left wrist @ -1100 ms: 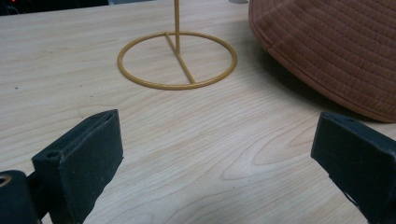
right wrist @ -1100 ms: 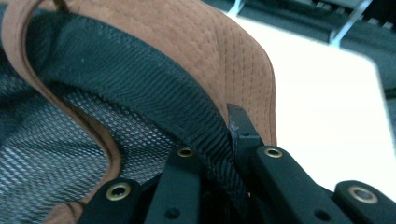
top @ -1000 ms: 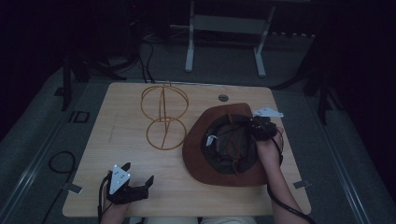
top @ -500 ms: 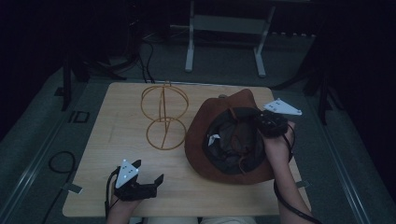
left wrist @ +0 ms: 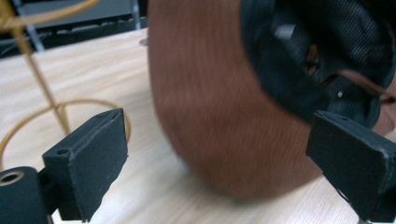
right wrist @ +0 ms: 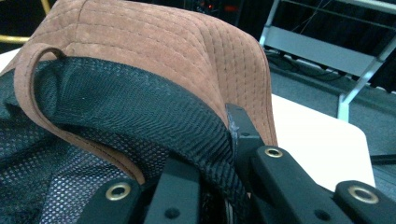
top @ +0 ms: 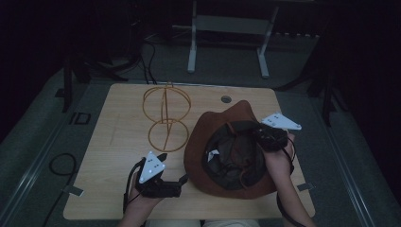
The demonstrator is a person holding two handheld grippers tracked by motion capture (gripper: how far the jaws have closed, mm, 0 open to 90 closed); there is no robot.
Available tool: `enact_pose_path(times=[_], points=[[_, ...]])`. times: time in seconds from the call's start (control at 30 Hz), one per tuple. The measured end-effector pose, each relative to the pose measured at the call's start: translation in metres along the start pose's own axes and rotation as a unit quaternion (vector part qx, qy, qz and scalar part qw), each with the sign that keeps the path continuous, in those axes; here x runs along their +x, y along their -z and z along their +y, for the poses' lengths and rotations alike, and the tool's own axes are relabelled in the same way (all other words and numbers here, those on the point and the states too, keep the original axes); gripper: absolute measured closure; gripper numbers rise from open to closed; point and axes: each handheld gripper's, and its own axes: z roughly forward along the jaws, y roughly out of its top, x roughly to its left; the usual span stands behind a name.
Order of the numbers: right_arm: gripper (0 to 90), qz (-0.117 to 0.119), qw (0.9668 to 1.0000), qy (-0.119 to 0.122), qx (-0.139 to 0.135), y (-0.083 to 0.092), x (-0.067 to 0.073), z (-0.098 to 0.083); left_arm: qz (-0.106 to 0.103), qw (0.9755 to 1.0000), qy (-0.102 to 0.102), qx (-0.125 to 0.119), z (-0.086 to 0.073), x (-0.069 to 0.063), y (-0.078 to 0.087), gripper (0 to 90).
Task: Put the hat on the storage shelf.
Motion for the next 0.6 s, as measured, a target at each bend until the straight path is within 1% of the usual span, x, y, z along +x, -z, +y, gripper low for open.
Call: enact_pose_path(times=[0.03,0.07,0.2,0.33,0.37,0.43,0.5,0.53,0.57,0.6], points=[[84.5,0.000,1.0000,0.000,0.000,0.000,0.000,0.000,0.000,1.0000,0.000,0.000,0.000,0.000,0.000,6.7],[84.4,0.000,1.0000,0.003,0.002,0.000,0.001,-0.001,0.002,0.9999,-0.014,0.001,0.010,-0.003,-0.007,6.7],[84.4,0.004,0.9999,0.008,0.006,0.000,0.006,-0.005,0.007,0.9992,-0.040,0.003,0.027,-0.007,-0.020,6.7],[84.4,0.008,0.9999,0.005,0.008,-0.001,0.007,-0.004,0.005,0.9991,-0.042,0.000,0.042,-0.008,-0.033,7.7],[84.4,0.008,0.9999,0.005,0.007,-0.001,0.007,-0.004,0.011,0.9990,-0.044,0.001,0.045,-0.009,-0.037,7.7],[84.4,0.009,0.9999,0.006,0.006,-0.001,0.008,-0.003,0.011,0.9987,-0.049,0.002,0.050,-0.010,-0.046,9.0],[84.4,0.009,0.9999,0.006,0.005,-0.001,0.008,-0.002,0.013,0.9989,-0.044,0.006,0.055,-0.010,-0.056,10.5],[84.4,0.010,0.9999,0.007,0.004,-0.001,0.009,-0.001,0.018,0.9986,-0.048,0.011,0.057,-0.011,-0.062,10.5],[84.4,0.011,0.9999,0.007,0.003,-0.001,0.010,0.000,0.028,0.9980,-0.055,0.014,0.059,-0.012,-0.067,10.5],[84.4,0.012,0.9999,0.007,0.001,0.000,0.010,0.001,0.030,0.9977,-0.059,0.014,0.062,-0.013,-0.072,10.5]])
